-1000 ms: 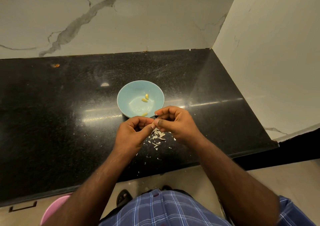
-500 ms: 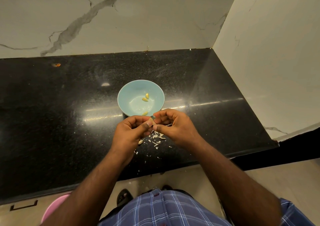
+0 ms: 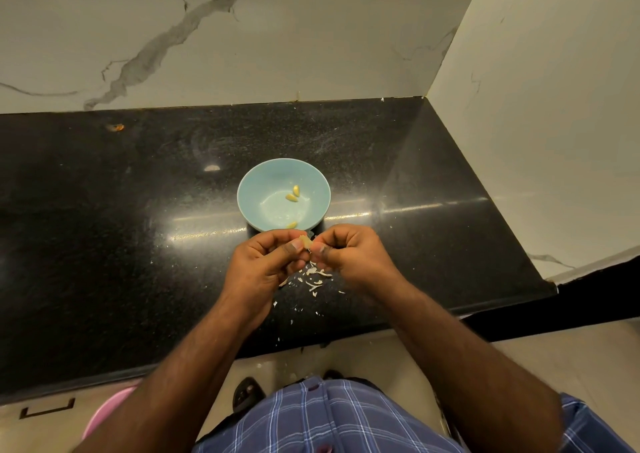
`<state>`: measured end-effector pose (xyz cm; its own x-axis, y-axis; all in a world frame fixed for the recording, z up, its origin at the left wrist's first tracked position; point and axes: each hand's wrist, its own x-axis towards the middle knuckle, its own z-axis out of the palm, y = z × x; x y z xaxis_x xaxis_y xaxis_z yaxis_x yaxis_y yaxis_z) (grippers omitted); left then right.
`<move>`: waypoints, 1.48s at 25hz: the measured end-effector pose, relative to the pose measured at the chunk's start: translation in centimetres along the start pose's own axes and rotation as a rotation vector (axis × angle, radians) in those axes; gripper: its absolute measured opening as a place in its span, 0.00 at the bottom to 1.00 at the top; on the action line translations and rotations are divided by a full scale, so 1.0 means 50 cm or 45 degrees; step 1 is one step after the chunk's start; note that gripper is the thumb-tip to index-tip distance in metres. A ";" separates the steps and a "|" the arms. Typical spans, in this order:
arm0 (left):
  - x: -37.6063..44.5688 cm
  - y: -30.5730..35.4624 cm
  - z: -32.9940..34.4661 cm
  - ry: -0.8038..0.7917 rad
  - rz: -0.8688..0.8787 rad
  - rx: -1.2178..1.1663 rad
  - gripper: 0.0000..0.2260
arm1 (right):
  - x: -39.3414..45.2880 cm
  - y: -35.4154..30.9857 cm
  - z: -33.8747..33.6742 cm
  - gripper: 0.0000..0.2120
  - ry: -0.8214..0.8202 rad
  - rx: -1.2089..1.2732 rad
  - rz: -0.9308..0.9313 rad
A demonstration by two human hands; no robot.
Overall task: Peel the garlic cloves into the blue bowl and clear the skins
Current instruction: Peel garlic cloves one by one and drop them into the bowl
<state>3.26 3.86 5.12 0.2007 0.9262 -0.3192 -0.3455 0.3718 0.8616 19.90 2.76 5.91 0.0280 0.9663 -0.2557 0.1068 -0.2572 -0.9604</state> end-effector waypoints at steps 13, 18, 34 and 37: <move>-0.009 -0.006 0.005 0.055 0.058 0.092 0.13 | -0.002 -0.004 -0.009 0.05 -0.045 0.095 0.063; -0.008 -0.003 0.006 0.074 0.081 0.213 0.08 | 0.002 -0.002 -0.015 0.06 -0.038 0.020 -0.043; -0.007 0.013 0.001 -0.019 -0.104 0.274 0.06 | 0.000 0.002 -0.017 0.10 -0.042 -0.258 -0.209; -0.006 0.017 0.002 -0.037 -0.133 0.267 0.10 | -0.005 -0.003 -0.014 0.10 -0.041 -0.398 -0.264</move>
<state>3.01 3.88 6.01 0.2526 0.8801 -0.4020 -0.1242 0.4415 0.8886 20.59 2.58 6.19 -0.0569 0.9961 -0.0676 0.4050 -0.0388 -0.9135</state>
